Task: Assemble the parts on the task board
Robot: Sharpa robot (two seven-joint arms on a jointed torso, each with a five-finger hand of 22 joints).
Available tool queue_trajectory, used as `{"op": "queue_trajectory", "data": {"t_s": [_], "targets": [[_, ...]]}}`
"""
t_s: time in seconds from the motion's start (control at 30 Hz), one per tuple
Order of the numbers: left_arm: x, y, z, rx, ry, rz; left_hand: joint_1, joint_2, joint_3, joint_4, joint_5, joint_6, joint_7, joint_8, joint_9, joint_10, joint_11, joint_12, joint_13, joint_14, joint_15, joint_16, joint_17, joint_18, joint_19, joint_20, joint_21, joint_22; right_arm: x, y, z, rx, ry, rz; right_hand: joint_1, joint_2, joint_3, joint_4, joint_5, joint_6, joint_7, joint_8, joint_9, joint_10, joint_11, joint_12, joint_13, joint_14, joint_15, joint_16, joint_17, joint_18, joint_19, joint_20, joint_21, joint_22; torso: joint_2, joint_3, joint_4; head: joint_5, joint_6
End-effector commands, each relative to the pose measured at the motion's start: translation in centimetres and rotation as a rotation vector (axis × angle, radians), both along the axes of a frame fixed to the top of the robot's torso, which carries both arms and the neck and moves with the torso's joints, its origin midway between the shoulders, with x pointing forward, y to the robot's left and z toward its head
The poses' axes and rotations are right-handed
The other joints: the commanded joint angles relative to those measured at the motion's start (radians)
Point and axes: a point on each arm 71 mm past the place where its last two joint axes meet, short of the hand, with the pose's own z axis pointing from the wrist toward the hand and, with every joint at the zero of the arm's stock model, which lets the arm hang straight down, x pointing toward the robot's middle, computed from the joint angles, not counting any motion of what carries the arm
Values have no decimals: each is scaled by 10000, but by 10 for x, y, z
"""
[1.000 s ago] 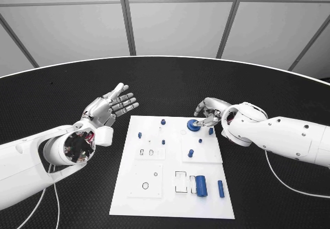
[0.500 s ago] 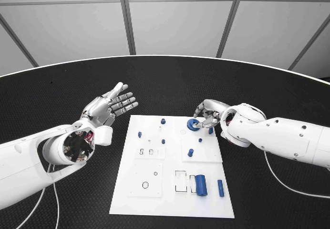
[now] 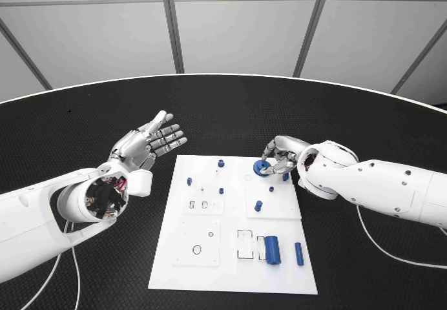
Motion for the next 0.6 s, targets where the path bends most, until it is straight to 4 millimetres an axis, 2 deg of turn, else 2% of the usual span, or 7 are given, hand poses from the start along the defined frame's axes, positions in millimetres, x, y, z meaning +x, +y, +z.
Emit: {"op": "queue_trajectory", "data": {"t_s": [0.03, 0.6], "targets": [[0, 0, 0, -1, 0, -3, 17, 76, 83, 3, 55, 35, 1380, 9, 4, 45, 29, 7, -4, -42, -4, -30, -10, -13, -73, -12, -15, -13, 0, 0, 0, -4, 9, 0, 127, 19, -62, -1, 35, -64, -12, 46, 6, 243, 58, 13, 1509, 900, 76, 48, 1948, -156, 56, 13, 56, 455, -4, 8, -4, 4, -9], [0, 1, 0, 3, 7, 2, 17, 76, 83, 3, 55, 35, 1380, 9, 4, 45, 29, 7, -4, -42, -4, -30, -10, -13, -73, -12, -15, -13, 1, 1, -7, -129, 277, -8, 397, 169, 98, -34, 95, 176, -40, 191, 45, 289, 36, 114, 1613, 906, 69, 70, 1995, -165, 70, 19, 105, 539, -7, 10, -1, 15, -55]]}}
